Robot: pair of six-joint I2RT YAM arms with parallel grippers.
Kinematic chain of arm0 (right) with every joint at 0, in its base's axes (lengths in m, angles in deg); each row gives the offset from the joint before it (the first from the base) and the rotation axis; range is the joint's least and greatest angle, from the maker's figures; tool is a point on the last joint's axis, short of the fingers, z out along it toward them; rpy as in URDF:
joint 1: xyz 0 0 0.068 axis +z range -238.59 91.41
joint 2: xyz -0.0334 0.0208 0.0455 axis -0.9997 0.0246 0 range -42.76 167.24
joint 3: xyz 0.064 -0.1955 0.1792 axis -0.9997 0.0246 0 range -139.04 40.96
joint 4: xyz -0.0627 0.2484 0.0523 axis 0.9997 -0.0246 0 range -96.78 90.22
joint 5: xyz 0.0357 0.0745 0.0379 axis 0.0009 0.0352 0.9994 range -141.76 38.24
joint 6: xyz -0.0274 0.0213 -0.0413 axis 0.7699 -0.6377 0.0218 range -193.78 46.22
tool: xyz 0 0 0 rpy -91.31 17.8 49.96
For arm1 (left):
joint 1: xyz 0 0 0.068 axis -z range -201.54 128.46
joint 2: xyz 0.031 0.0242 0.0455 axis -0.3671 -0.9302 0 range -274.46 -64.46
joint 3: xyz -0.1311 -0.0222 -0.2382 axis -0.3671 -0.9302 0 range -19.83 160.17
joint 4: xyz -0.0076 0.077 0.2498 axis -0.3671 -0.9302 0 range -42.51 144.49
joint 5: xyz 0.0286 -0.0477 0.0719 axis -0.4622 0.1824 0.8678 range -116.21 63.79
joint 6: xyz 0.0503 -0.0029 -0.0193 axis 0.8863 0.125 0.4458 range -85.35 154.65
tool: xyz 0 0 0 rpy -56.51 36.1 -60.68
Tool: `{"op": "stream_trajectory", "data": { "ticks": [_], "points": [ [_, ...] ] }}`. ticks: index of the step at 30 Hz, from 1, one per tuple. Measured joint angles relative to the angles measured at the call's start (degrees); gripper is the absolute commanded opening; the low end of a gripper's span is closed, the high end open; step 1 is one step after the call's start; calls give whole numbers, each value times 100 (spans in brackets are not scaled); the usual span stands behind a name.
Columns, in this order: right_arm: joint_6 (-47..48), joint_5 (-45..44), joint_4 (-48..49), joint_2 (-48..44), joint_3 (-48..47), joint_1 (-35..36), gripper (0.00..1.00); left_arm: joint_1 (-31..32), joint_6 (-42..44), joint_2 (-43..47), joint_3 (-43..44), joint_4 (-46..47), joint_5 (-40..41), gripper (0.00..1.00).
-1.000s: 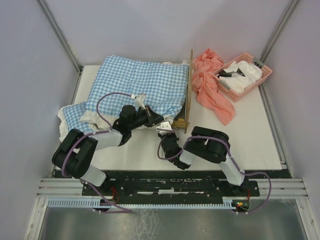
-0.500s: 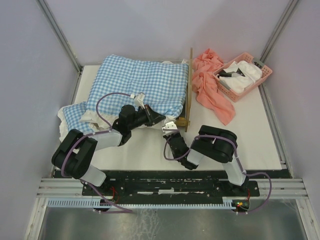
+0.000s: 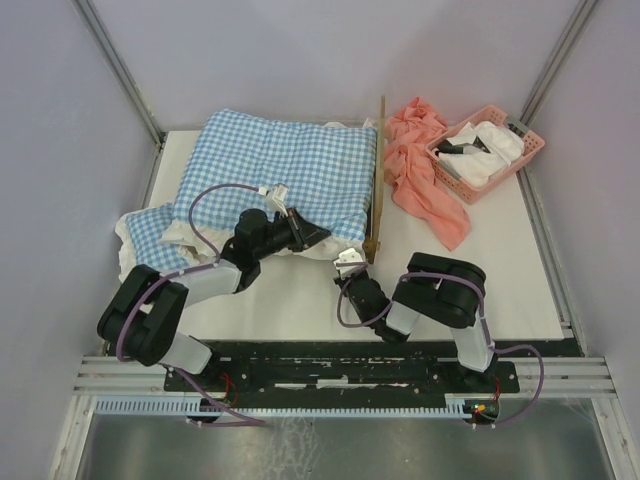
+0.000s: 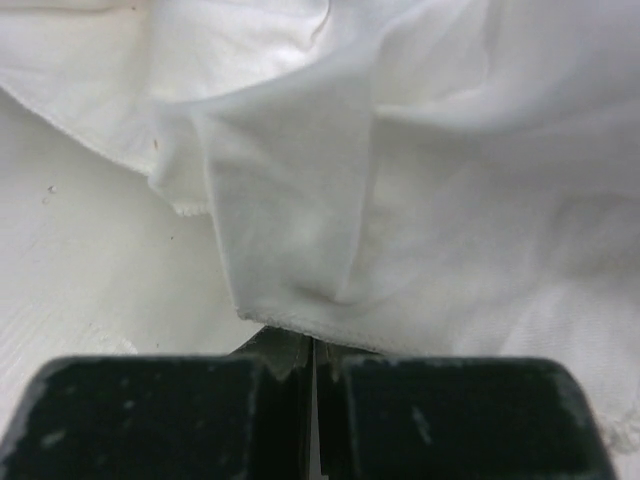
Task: Set up the pet bed
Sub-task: Tie the ropes to the bed frame.
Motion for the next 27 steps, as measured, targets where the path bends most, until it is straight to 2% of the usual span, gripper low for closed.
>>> {"op": "stream_trajectory", "data": {
  "ticks": [5, 8, 15, 21, 24, 27],
  "points": [
    [-52, 302, -291, -367, 210, -9, 2, 20, 138, 557, -39, -348, 136, 28],
    [-90, 457, -669, -697, 199, -20, 2, 127, 227, 1064, -361, -463, 374, 30],
    [-299, 841, -1333, -916, 129, -20, 2, 927, 232, 1823, -1355, -684, 1215, 32],
    [-520, 984, -1532, -946, 98, -31, 2, 1635, 98, 1464, -1600, -407, 2055, 29],
    [-627, 992, -1552, -1036, 208, -31, 2, 1672, -31, 951, -1600, -96, 2330, 29],
    [-726, 988, -1526, -1071, 269, -31, 2, 1672, -55, 570, -1600, 227, 2371, 34]
  ]
}}
